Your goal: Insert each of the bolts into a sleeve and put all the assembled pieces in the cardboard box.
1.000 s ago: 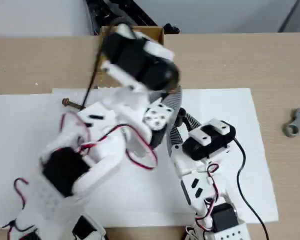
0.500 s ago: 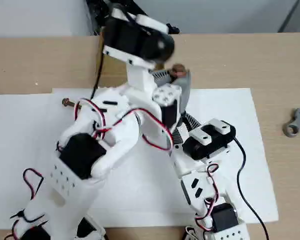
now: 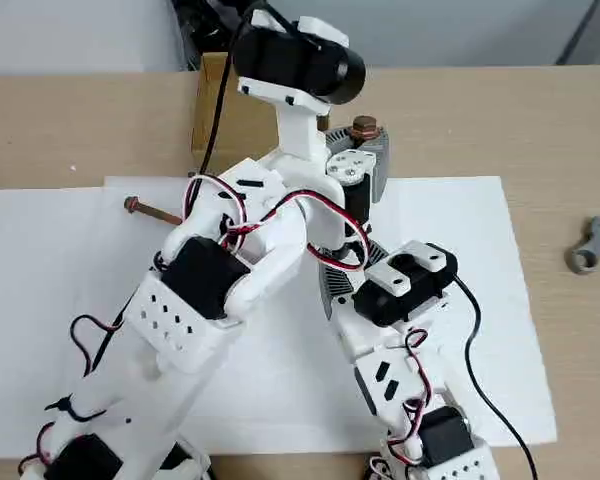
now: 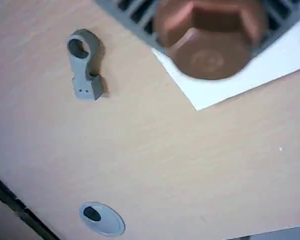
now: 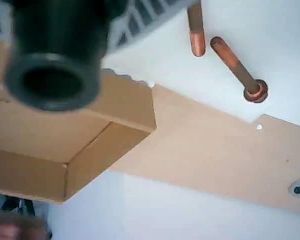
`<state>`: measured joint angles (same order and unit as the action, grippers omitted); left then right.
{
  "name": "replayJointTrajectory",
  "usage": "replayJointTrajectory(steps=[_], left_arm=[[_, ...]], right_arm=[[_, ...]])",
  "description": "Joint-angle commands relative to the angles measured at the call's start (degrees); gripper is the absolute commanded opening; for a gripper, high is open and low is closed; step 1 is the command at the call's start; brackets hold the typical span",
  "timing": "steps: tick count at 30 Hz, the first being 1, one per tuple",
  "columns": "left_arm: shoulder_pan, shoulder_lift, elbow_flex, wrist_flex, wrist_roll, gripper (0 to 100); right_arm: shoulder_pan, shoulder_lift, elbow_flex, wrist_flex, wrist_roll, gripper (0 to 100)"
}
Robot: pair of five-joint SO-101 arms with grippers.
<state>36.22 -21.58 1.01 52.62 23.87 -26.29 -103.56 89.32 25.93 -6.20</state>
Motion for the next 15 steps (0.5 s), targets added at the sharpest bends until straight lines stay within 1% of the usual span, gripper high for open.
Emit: replayJointTrajectory(steps=[1,7,13,15], left_arm=[[-0.2,-1.4,-0.6,0.7,-1.1,0],[0.0,-4.5,1.6,0.7,-1.2,0],[0.2,-4.6,5.4,0.6,-1.1,0],[0.1,-4.6,6.0,-0.5,-1.1,0]], right_arm=[[-0.7,-0.3,-2.6,-1.1,-0.6,0.3],[-0.7,-0.3,-2.5,-0.8,-0.6,0.3],[-0.7,-0.3,-2.5,-0.8,-0.6,0.3],[-0.7,-0.3,-2.5,-0.8,-0.6,0.3]])
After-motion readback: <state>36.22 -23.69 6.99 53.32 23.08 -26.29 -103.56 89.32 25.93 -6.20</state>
